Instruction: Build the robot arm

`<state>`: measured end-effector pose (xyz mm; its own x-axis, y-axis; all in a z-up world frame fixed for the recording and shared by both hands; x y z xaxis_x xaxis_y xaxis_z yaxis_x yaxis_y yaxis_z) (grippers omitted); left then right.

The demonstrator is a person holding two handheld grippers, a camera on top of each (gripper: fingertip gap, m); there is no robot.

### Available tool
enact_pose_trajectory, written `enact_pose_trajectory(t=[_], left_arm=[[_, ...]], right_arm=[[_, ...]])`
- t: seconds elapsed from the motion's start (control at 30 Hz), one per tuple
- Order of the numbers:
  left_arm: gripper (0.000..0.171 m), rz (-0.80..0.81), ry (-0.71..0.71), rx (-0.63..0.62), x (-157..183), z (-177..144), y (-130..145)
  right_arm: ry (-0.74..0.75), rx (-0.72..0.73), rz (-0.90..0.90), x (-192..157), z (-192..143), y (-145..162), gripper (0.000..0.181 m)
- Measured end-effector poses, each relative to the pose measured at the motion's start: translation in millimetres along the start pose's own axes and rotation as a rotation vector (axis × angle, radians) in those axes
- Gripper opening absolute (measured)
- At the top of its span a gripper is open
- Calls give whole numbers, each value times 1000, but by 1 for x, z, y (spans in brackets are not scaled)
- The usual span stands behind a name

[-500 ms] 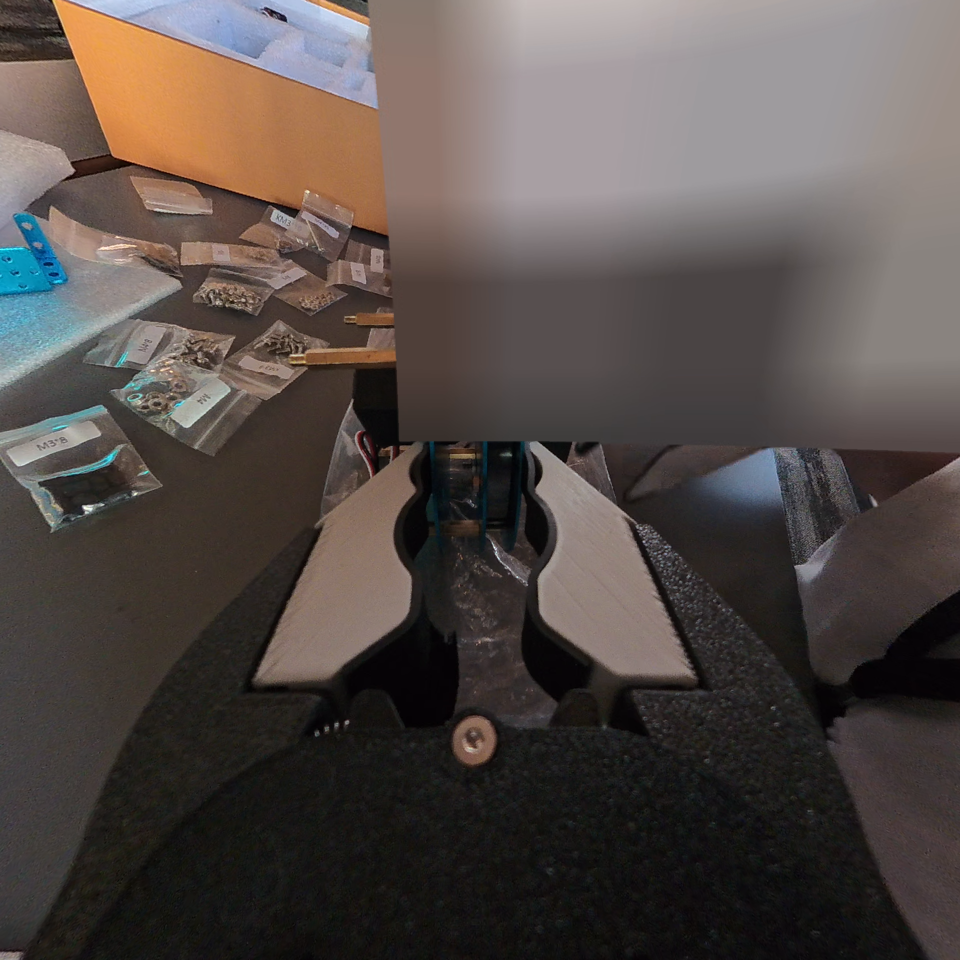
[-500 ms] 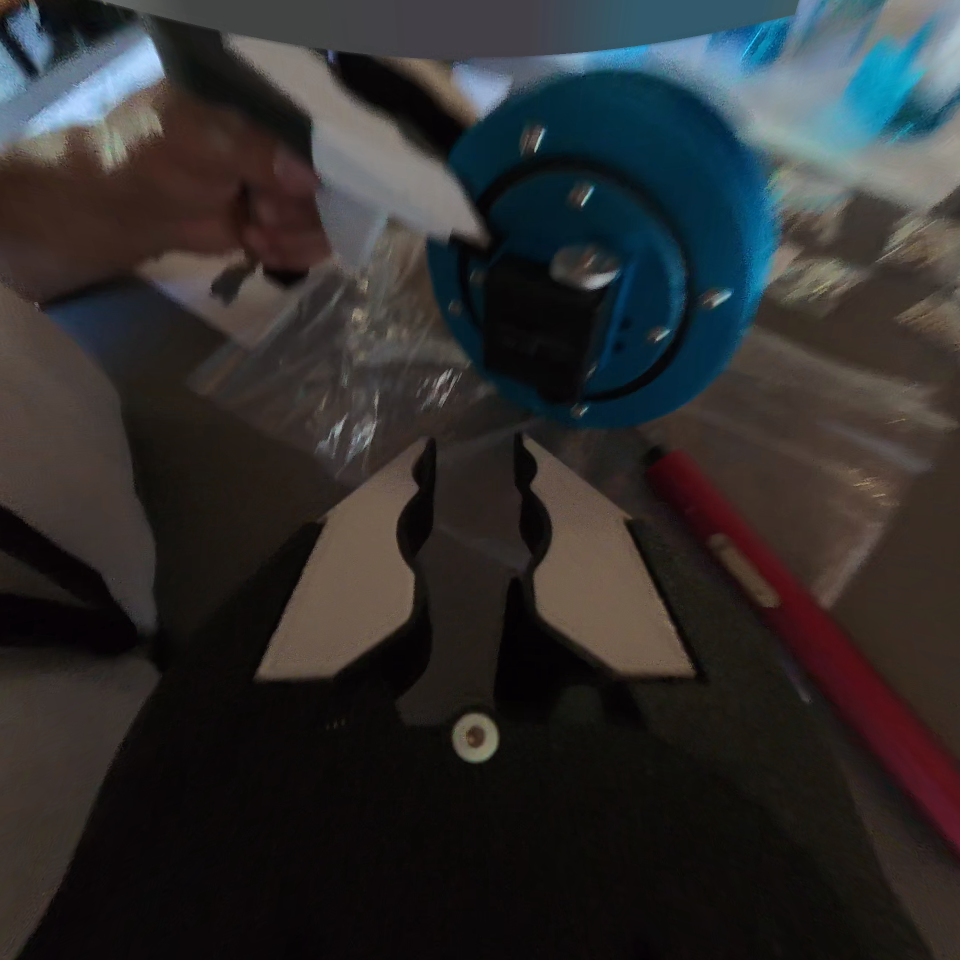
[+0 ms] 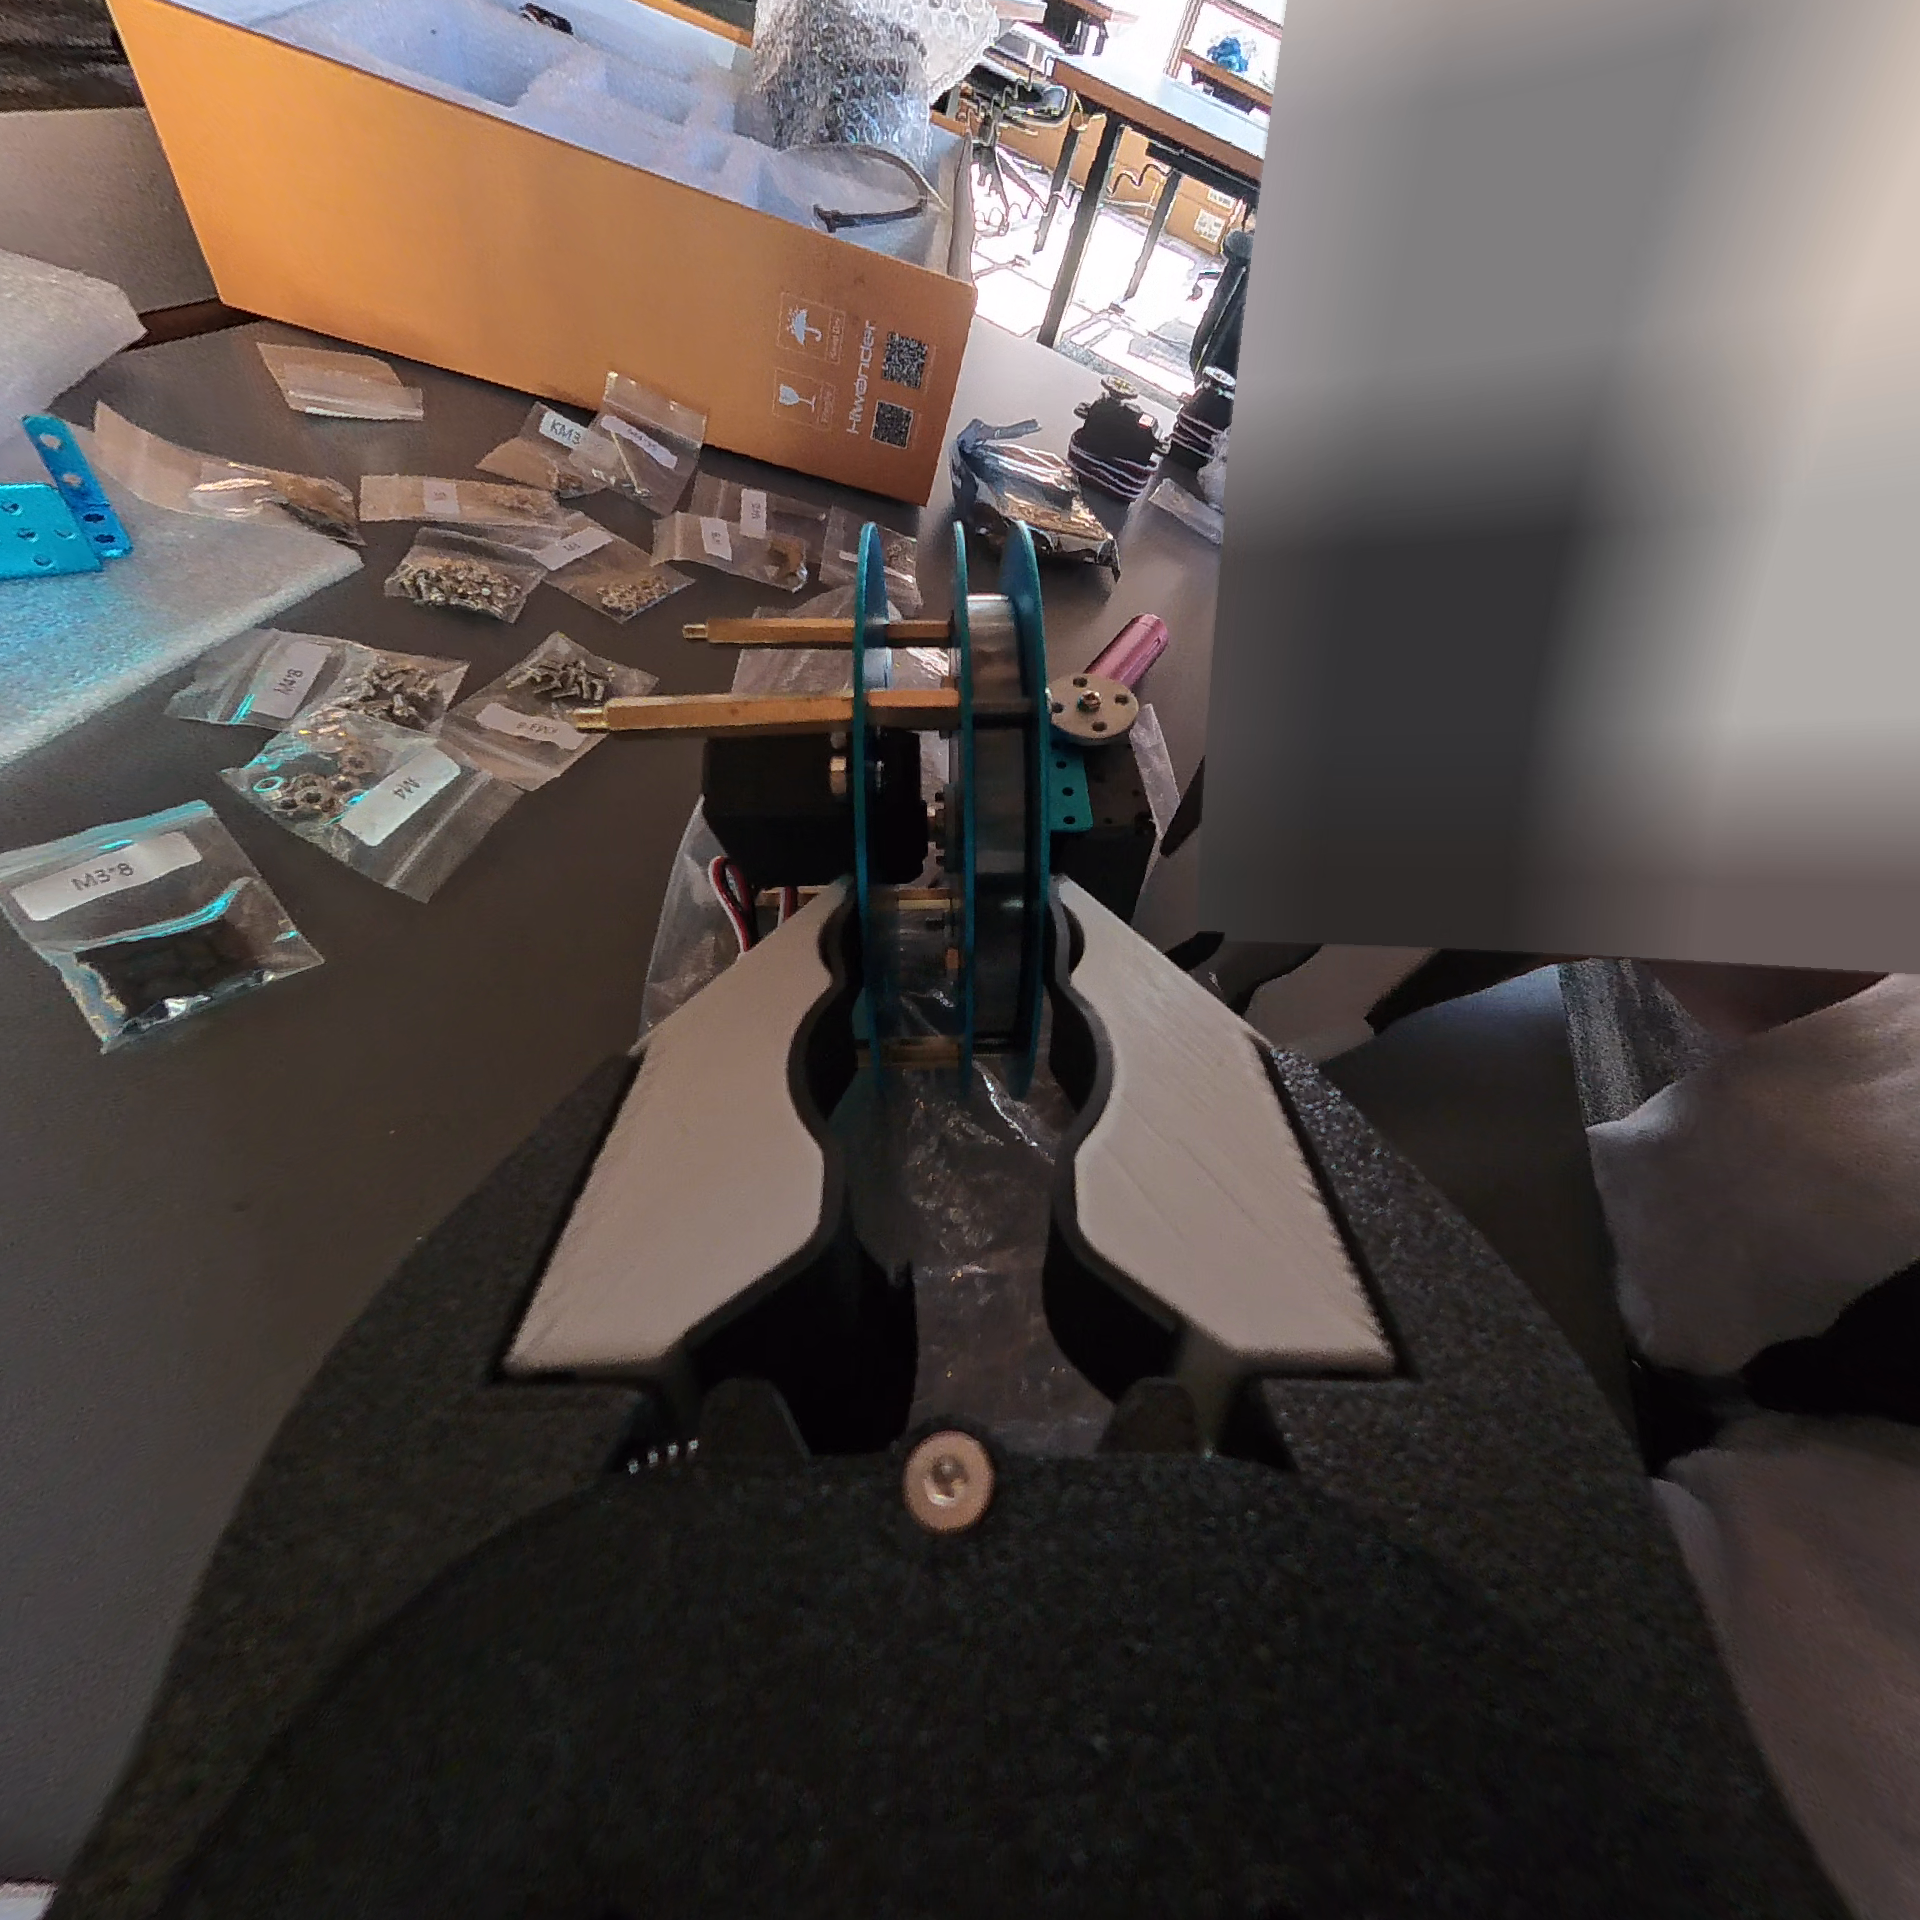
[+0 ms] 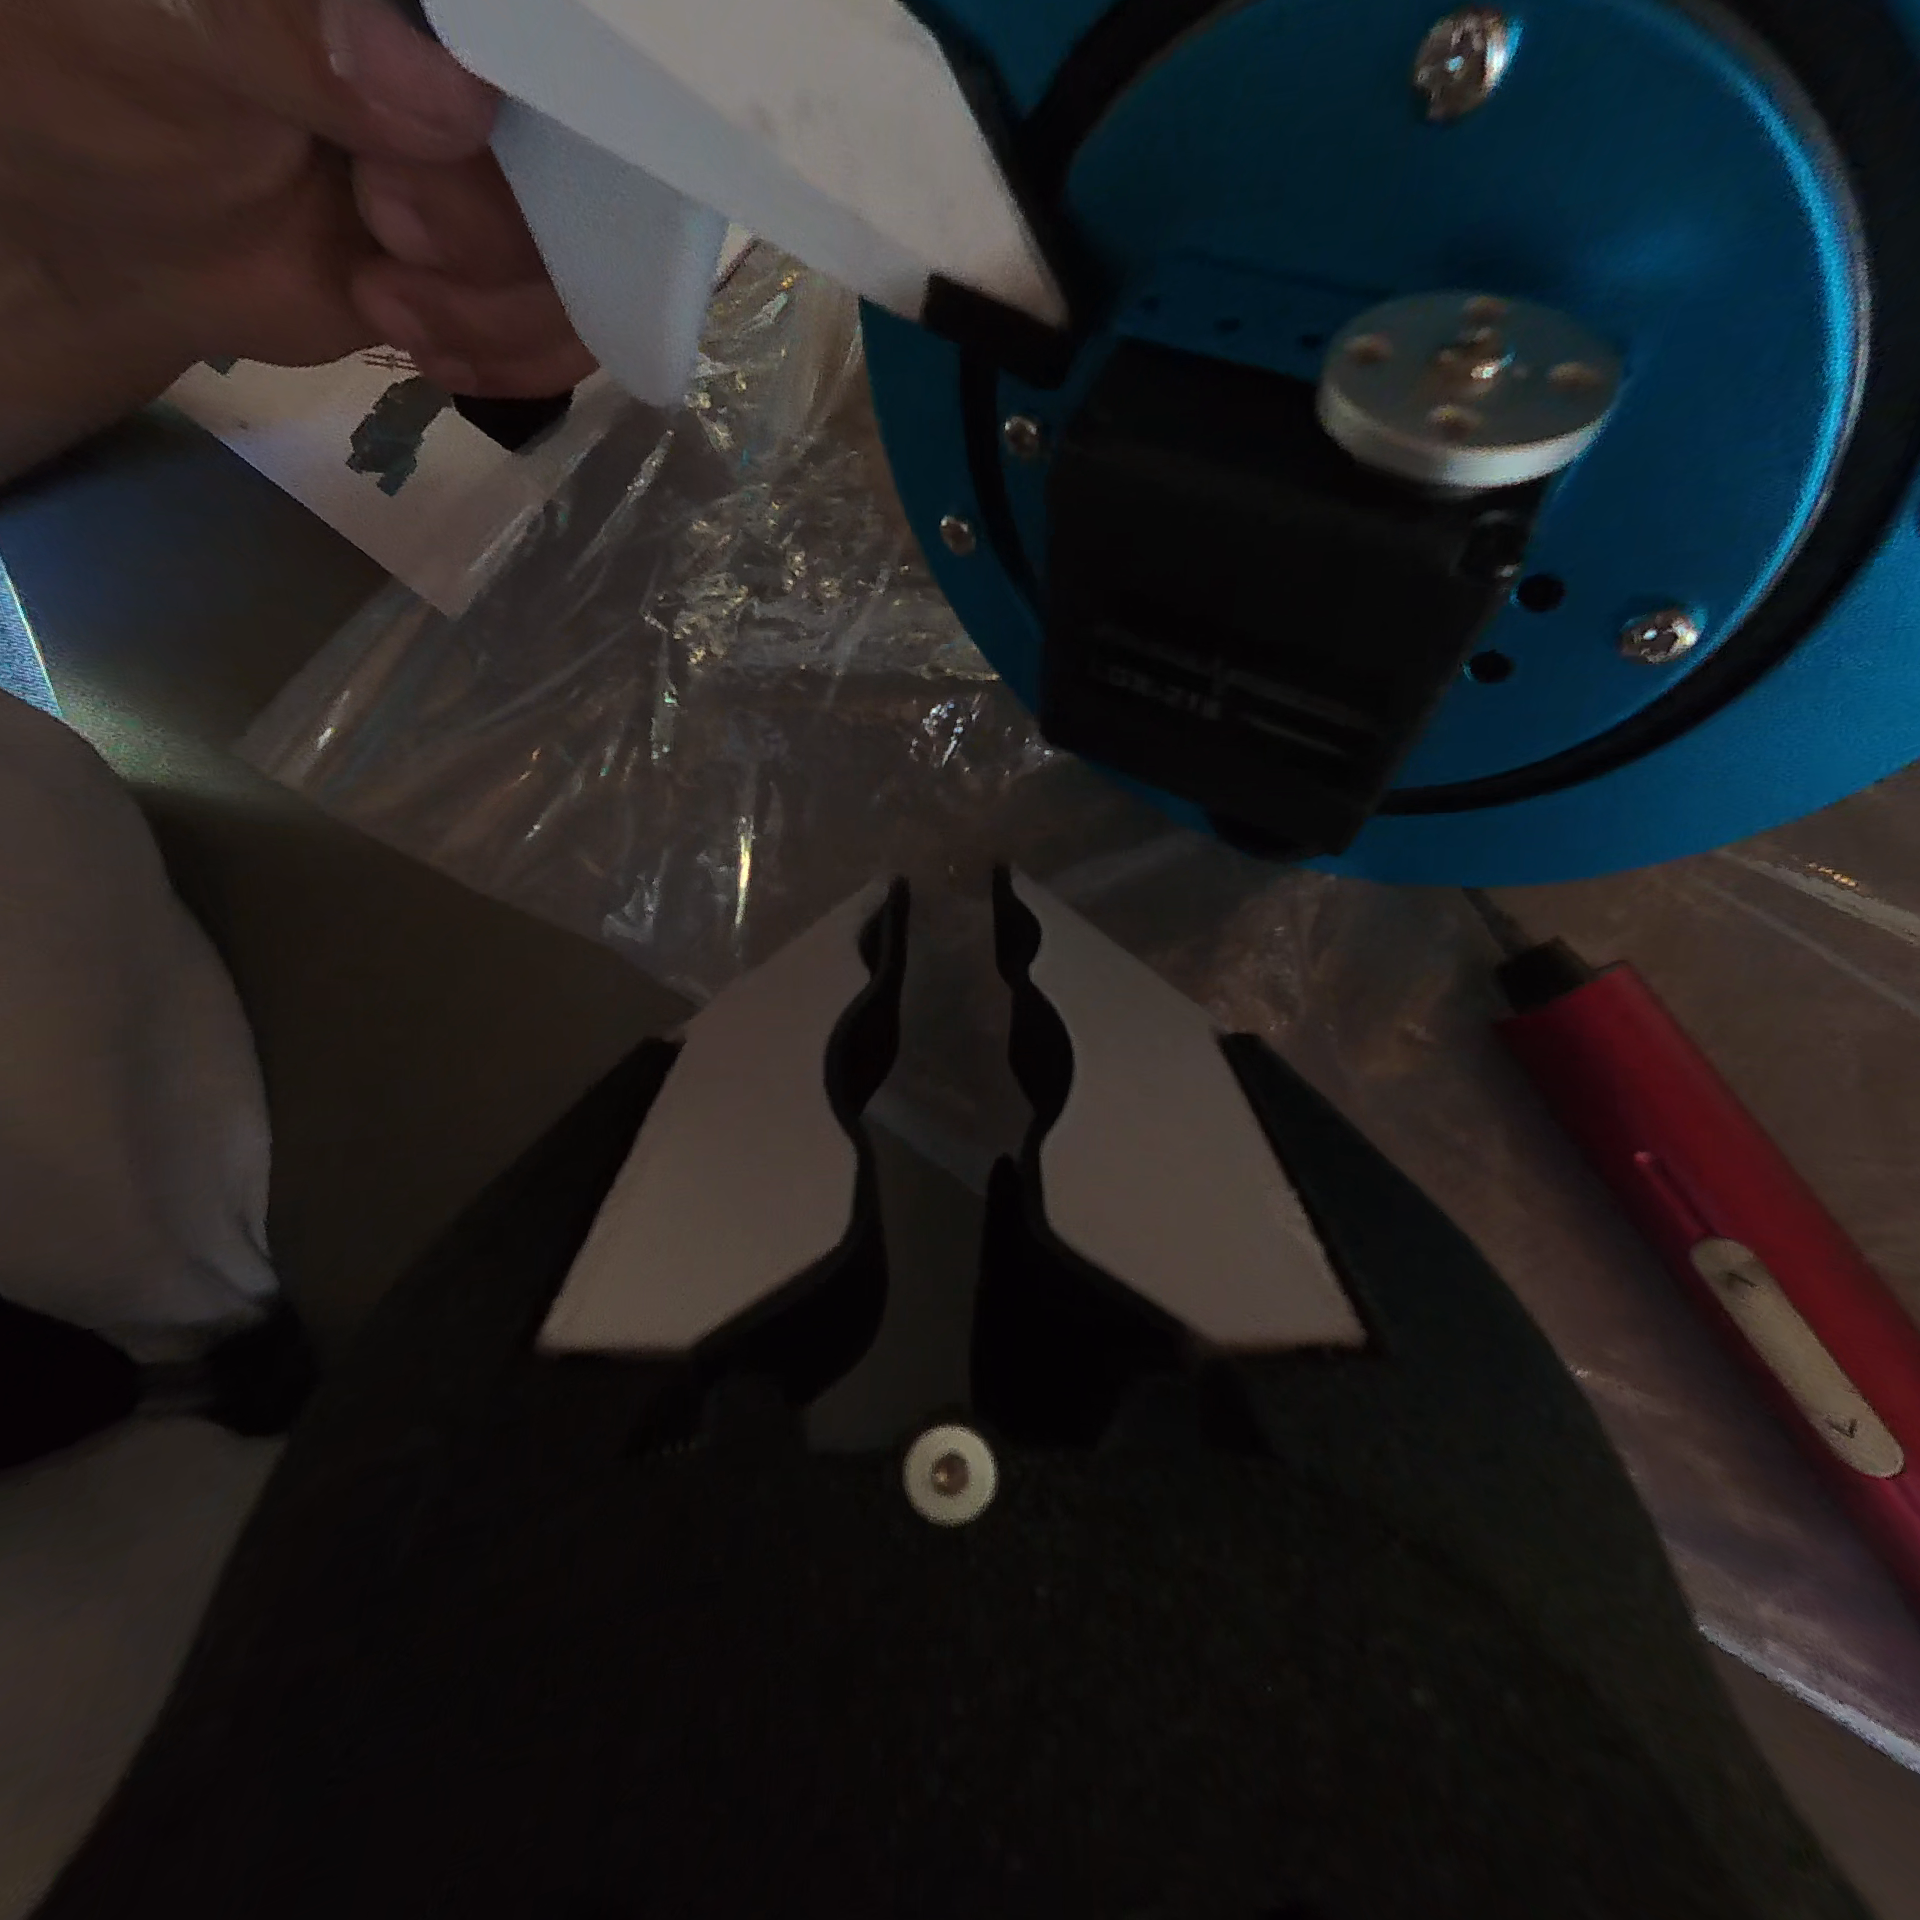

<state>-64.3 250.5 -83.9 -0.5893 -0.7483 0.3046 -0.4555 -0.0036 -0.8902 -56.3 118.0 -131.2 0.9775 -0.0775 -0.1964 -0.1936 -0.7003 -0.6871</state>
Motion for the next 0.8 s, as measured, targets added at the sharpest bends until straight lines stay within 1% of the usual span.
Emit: enact_pose_trajectory(t=[0.1, 0.23, 0.63, 0.8], left_arm=[[32, 1, -1, -1, 0, 0, 0], [32, 3, -1, 0, 0, 0, 0], [32, 1, 0, 0, 0, 1, 0], [32, 2, -1, 0, 0, 1, -1]], right_arm=[[7, -2, -17, -1, 2, -1, 11], [10, -13, -28, -1, 4, -1, 0], [14, -8, -27, 1, 3, 0, 0], [58, 20, -83, 0, -3, -2, 0]])
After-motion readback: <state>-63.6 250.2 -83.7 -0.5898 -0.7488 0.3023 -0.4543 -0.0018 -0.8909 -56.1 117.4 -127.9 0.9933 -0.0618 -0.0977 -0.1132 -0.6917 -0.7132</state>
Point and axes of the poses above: each gripper's, where its closed fingertips meet, z out along the fingers, y out of its underside, x = y × z across the jaws, the point moved 7 cm from there along -z, back along the fingers, and after that the axes turned 1 degree about -z, right-handed, at the moved point
